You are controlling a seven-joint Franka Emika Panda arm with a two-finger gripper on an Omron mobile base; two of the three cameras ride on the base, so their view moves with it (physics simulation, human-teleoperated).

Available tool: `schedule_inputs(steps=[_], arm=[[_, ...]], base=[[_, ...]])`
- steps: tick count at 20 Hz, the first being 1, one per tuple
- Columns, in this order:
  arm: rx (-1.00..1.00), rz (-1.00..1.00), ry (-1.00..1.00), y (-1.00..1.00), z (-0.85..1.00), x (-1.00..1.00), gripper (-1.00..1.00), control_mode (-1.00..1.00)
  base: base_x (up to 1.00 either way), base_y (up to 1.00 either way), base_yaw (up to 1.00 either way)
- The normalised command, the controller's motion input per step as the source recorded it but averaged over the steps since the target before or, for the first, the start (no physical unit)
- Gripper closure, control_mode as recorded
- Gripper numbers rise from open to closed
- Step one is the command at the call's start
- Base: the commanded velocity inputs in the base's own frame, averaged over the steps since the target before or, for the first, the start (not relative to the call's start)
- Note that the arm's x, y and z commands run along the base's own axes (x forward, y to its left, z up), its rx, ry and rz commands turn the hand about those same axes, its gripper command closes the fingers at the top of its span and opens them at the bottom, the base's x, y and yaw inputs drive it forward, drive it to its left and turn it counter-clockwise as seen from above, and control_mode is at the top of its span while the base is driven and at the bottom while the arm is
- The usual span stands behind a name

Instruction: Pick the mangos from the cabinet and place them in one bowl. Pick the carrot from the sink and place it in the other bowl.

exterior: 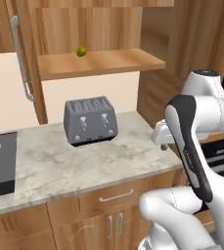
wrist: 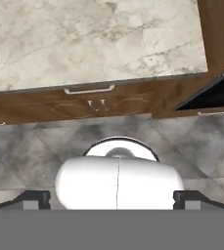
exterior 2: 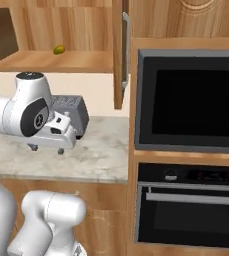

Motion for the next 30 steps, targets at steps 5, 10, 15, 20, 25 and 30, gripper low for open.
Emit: schedule_inputs(steps=[5, 10, 15, 20, 25, 30], arm=[[0.0, 0.0, 0.0, 0.0, 0.0, 0.0, -1.0, 1.0], [0.0, 0.0, 0.0, 0.0, 0.0, 0.0, -1.0, 1.0], [0.0, 0.0, 0.0, 0.0, 0.0, 0.0, -1.0, 1.0], [0.0, 0.0, 0.0, 0.0, 0.0, 0.0, -1.0, 1.0], [0.0, 0.0, 0.0, 0.0, 0.0, 0.0, -1.0, 1.0], [0.0, 0.0, 0.0, 0.0, 0.0, 0.0, -1.0, -1.0]], base=[[0.53, 0.32, 0.04], [0.87, 0.0, 0.08], [0.29, 0.0, 0.03], [0.0, 0.0, 0.0], [0.0, 0.0, 0.0], [0.0, 0.0, 0.0]])
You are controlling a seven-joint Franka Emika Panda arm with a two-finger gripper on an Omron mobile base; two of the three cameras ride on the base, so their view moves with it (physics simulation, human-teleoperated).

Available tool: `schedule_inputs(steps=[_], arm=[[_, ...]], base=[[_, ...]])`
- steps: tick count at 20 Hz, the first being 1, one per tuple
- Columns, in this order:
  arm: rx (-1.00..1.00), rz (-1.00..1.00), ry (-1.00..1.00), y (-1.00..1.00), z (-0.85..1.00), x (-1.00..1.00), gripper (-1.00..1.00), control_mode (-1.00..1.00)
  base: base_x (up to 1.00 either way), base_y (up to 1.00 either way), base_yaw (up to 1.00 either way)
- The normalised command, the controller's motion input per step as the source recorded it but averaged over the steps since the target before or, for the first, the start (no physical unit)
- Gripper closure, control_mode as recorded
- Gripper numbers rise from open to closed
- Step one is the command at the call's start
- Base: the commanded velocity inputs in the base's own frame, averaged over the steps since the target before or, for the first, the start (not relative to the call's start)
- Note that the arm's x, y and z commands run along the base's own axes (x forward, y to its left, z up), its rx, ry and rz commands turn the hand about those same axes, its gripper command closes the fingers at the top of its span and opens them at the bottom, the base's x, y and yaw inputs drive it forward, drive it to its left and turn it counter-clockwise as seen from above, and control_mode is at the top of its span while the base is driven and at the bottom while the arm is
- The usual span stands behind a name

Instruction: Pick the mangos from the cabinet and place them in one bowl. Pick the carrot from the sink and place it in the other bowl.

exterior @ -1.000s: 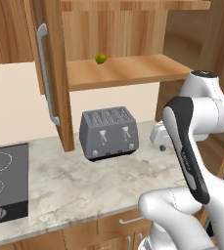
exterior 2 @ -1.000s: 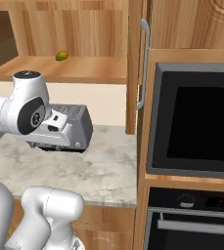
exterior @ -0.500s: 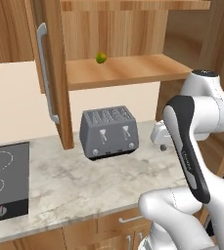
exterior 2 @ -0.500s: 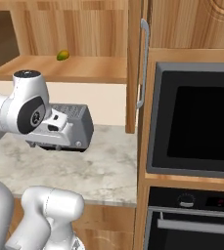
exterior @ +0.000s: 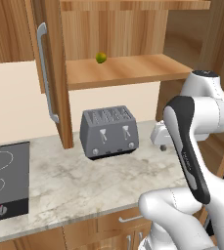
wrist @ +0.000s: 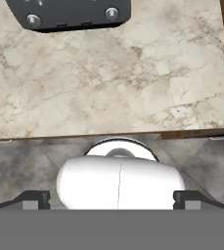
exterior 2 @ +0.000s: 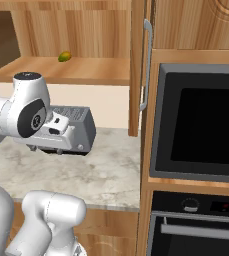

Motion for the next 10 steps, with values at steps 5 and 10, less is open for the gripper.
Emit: schedule_inputs(steps=[5, 10], arm=[[0.0, 0.0, -0.09, 0.0, 0.03, -0.52, -1.0, -1.0], [0.02, -0.01, -0.03, -0.12, 0.41, -0.19, -1.0, -1.0]], base=[[0.0, 0.0, 0.0], [0.0, 0.0, 0.0]])
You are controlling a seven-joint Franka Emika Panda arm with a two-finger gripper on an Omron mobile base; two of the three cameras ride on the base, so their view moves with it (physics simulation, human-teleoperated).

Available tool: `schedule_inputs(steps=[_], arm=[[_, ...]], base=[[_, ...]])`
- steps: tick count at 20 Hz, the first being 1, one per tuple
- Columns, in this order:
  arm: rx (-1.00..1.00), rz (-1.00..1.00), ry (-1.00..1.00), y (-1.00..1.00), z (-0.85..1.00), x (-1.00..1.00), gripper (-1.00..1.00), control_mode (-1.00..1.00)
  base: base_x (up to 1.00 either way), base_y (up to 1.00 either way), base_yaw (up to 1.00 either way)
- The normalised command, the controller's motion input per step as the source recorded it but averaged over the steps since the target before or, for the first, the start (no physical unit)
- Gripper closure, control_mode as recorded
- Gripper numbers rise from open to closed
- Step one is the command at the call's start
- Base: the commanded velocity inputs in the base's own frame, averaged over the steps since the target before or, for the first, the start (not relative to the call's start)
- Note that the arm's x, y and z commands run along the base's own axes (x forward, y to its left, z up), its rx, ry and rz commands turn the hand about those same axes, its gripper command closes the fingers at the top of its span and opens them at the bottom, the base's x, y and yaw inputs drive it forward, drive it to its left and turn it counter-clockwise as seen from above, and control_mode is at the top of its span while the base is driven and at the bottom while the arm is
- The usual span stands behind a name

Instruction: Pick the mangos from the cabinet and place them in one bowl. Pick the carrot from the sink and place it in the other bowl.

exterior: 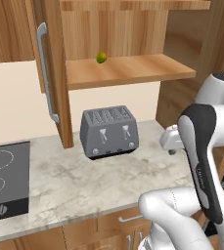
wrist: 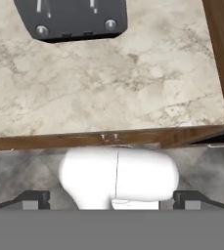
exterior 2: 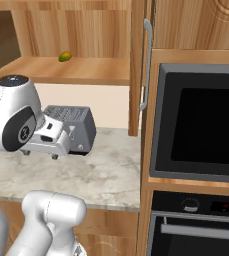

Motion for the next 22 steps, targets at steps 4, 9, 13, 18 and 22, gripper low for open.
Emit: schedule_inputs(steps=[4, 9, 13, 18, 22], arm=[[0.04, 0.04, -0.06, 0.01, 0.89, 0.0, -1.0, -1.0], [0.04, 0.0, -0.24, 0.14, 0.6, 0.35, -1.0, -1.0], [0.03, 0.0, -0.29, 0.21, 0.18, 0.91, -1.0, -1.0], [0.01, 0.0, -0.27, 0.21, 0.58, 0.41, -1.0, -1.0], [0.0, 0.0, -0.21, 0.27, 0.72, 0.06, -1.0, -1.0]], base=[[0.0, 0.0, 0.0], [0.0, 0.0, 0.0], [0.0, 0.0, 0.0], [0.0, 0.0, 0.0], [0.0, 0.0, 0.0]])
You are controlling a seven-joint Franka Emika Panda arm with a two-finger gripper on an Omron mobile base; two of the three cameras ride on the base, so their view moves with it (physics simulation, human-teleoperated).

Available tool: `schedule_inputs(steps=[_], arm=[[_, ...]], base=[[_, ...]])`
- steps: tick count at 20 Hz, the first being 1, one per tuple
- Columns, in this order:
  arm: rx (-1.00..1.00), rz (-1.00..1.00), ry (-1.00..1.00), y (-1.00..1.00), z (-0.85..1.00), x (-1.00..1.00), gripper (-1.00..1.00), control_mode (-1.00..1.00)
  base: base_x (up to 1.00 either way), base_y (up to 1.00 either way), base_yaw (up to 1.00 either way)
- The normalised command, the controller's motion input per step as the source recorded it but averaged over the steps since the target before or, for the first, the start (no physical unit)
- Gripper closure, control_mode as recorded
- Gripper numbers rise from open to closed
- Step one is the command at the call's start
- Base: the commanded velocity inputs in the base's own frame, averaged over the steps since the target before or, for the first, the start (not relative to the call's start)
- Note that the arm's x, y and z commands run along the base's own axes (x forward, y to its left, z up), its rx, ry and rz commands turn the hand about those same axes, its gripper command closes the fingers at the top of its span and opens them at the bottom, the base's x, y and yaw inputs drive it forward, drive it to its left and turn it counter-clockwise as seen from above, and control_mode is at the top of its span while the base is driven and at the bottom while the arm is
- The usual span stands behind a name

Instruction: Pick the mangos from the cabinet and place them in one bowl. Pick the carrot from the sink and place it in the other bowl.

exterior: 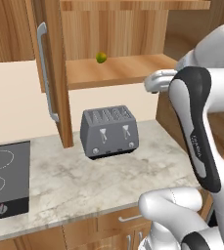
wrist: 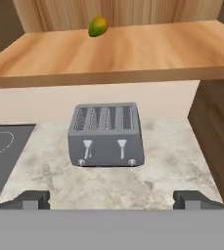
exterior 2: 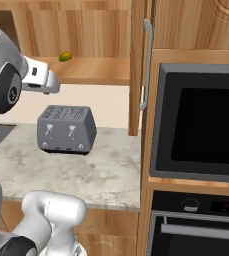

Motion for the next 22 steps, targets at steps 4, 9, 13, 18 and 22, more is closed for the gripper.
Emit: schedule_inputs(steps=[4, 9, 13, 18, 22], arm=[[0.0, 0.0, -0.13, 0.27, 0.35, 0.62, -1.0, -1.0], [0.0, 0.0, -0.04, 0.28, 0.03, 0.55, -1.0, -1.0], [0.0, 0.0, 0.0, 0.38, 0.16, 0.28, -1.0, -1.0], [0.0, 0.0, 0.0, 0.26, 0.04, 0.53, -1.0, -1.0], [0.0, 0.0, 0.0, 0.1, 0.0, 0.74, -1.0, -1.0]], base=[[0.0, 0.0, 0.0], [0.0, 0.0, 0.0], [0.0, 0.0, 0.0], [0.0, 0.0, 0.0], [0.0, 0.0, 0.0]])
